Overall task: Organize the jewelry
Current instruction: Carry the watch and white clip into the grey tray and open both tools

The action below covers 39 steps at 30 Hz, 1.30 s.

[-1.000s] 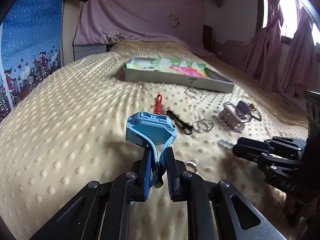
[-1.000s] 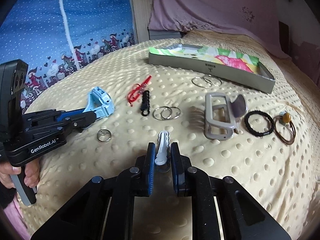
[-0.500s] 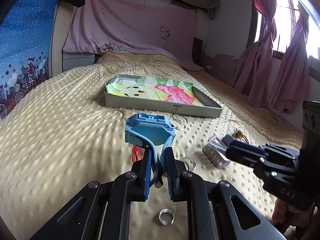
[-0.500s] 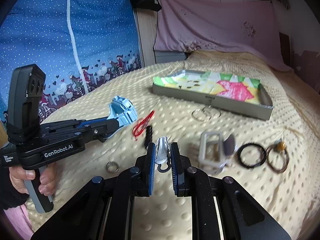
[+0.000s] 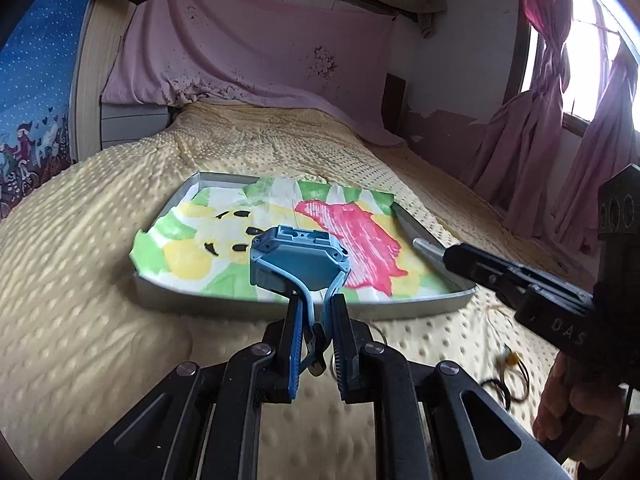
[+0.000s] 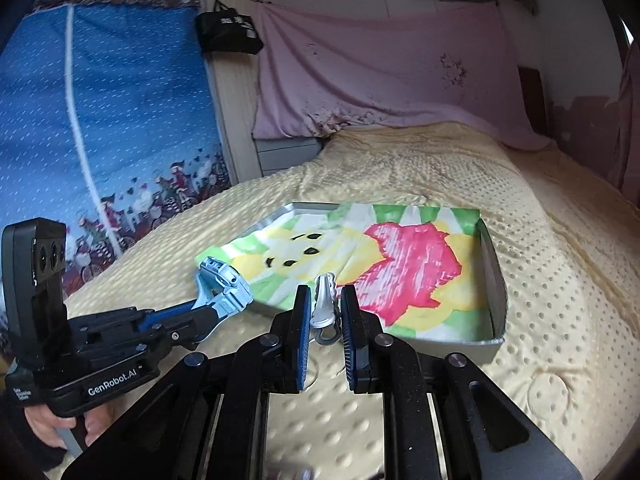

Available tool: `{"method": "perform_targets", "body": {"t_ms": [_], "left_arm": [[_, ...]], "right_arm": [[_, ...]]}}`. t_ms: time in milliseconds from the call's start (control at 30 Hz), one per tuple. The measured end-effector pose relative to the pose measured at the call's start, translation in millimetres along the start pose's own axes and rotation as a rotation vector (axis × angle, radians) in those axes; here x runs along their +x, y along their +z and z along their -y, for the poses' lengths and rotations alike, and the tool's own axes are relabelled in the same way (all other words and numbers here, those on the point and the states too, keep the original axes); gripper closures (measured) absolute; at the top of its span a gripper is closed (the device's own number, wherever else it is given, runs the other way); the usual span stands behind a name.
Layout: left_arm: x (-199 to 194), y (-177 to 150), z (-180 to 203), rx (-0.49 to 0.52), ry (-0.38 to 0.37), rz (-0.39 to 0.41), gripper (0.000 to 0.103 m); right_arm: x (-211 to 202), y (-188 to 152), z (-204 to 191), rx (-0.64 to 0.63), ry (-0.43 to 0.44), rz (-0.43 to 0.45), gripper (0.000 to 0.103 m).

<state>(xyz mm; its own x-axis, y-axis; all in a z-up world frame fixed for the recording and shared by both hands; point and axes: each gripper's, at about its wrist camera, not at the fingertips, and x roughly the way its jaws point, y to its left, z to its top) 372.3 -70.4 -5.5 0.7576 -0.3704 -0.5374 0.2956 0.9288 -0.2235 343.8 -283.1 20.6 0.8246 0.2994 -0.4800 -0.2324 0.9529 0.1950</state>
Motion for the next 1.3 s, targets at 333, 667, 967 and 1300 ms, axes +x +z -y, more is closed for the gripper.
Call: {"method": "perform_targets", "body": {"t_ms": [333, 667, 967, 1300], "left_arm": [[57, 28, -16, -0.079, -0.009, -0.080, 0.090], [75, 31, -21, -0.104, 0.015, -0.155, 0.086], [75, 25, -17, -0.087, 0.036, -0.162, 0.075], [46, 23, -10, -0.074, 0.071, -0.042, 0.038]], "right_arm": [[79, 8, 28, 0.084, -0.043, -0.119, 0.090], [114, -7, 39, 0.119, -0.038, -0.210, 0.090], [116, -13, 42, 0.125, -0.041, -0.225, 0.089], [87, -15, 54, 0.128, -0.079, -0.158, 0.070]]}}
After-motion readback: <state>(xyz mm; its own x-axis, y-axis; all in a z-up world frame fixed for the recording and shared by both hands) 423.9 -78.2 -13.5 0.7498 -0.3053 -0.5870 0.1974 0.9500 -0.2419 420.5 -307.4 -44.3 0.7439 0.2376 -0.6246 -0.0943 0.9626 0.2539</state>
